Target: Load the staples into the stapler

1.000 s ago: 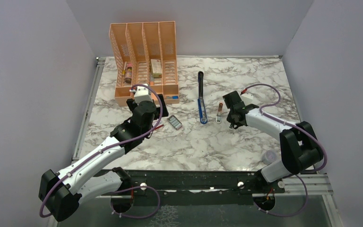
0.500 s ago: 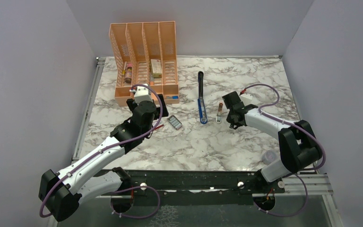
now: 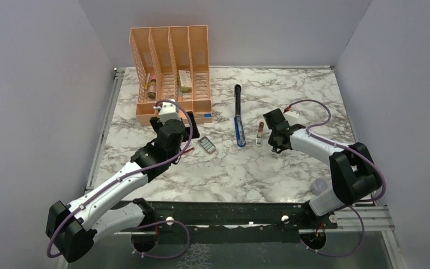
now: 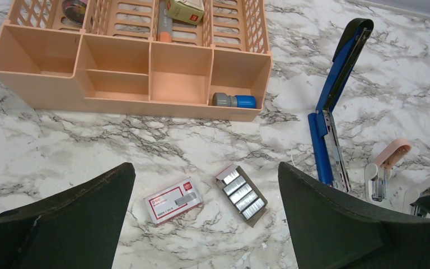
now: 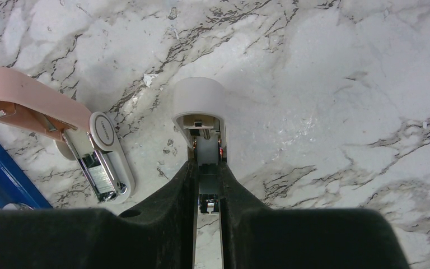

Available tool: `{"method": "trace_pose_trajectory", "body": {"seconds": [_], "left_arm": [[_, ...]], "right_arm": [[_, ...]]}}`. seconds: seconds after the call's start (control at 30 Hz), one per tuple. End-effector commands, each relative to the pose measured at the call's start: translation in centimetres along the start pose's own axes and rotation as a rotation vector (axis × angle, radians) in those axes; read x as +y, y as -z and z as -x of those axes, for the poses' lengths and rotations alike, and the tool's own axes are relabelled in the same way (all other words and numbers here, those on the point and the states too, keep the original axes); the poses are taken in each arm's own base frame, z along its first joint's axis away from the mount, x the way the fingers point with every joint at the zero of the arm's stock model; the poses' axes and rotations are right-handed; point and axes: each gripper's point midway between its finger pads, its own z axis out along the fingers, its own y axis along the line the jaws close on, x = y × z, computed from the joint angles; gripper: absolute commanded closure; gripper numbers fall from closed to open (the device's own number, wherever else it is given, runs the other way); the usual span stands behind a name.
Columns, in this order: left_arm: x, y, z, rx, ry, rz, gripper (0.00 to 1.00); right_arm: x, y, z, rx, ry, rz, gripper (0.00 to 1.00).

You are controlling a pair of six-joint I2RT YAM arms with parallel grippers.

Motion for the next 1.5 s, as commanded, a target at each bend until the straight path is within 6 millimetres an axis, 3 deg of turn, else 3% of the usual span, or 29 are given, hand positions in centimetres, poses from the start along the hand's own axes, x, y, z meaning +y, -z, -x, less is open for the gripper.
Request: {"method": "trace_pose_trajectory", "body": {"seconds": [0.0,0.57,1.2,1.47], "left_arm": [[-0.1,-0.1,0.2,-0.008,0.011,-0.001,0.01],[-0.1,-0.1,0.2,-0.008,0.011,0.000,0.01],[-0.1,-0.1,0.2,-0.007,0.011,-0.003,0.01],[-0.1,-0.1,0.2,-0.007,0.011,-0.002,0.01]], "right_arm": [[-0.7,-0.5,-0.5,0.001,0.006,-0.019,0.79],[-0.6,1.0,0.6,-0.026,-0.002,0.014,0.79],[-0.1,0.1,-0.6,0.001,0.035,0.050,0.79],[0.1,1.0,0.9,-0.038,0.018,0.060,0.79]]}}
